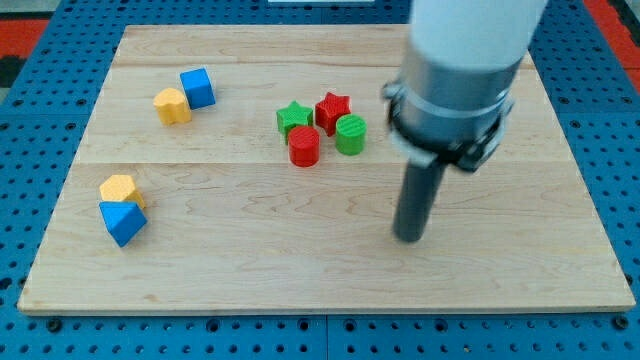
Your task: Move the hexagon triangle closer to the yellow heart
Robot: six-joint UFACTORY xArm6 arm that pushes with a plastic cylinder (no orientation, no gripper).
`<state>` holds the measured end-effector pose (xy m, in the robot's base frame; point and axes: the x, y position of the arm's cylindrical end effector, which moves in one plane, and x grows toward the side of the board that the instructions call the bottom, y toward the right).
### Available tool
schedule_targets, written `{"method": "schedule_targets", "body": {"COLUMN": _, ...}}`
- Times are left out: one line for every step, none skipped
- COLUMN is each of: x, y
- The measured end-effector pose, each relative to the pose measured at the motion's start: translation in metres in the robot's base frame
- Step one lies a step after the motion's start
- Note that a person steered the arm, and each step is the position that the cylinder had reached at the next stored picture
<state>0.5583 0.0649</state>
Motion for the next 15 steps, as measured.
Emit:
{"method": "schedule_targets", "body": {"x": 0.053, "y": -0.087}}
{"method": "schedule_targets", "body": {"x": 0.046, "y": -0.178}}
{"method": "schedule_targets", "body": {"x": 0.026, "y": -0.229}}
{"method": "schedule_targets", "body": {"x": 0.002, "y": -0.247}}
{"method": "schedule_targets", "body": {"x": -0.023, "y": -0.251}}
{"method": "schedule_targets", "body": {"x": -0.026, "y": -0.251}}
{"method": "schedule_targets", "body": {"x": -0.005, "y": -0.251}}
{"method": "schedule_targets", "body": {"x": 0.015, "y": -0.257}}
{"method": "schedule_targets", "body": {"x": 0.017, "y": -0.268}}
{"method": "schedule_targets", "body": {"x": 0.012, "y": -0.268}}
{"method": "schedule_targets", "body": {"x": 0.004, "y": -0.268}}
{"method": "schedule_targets", "body": {"x": 0.001, "y": -0.268}}
{"method": "schedule_targets", "body": {"x": 0.001, "y": -0.269}}
{"method": "schedule_targets", "body": {"x": 0.005, "y": -0.271}}
{"method": "schedule_targets", "body": {"x": 0.006, "y": -0.272}}
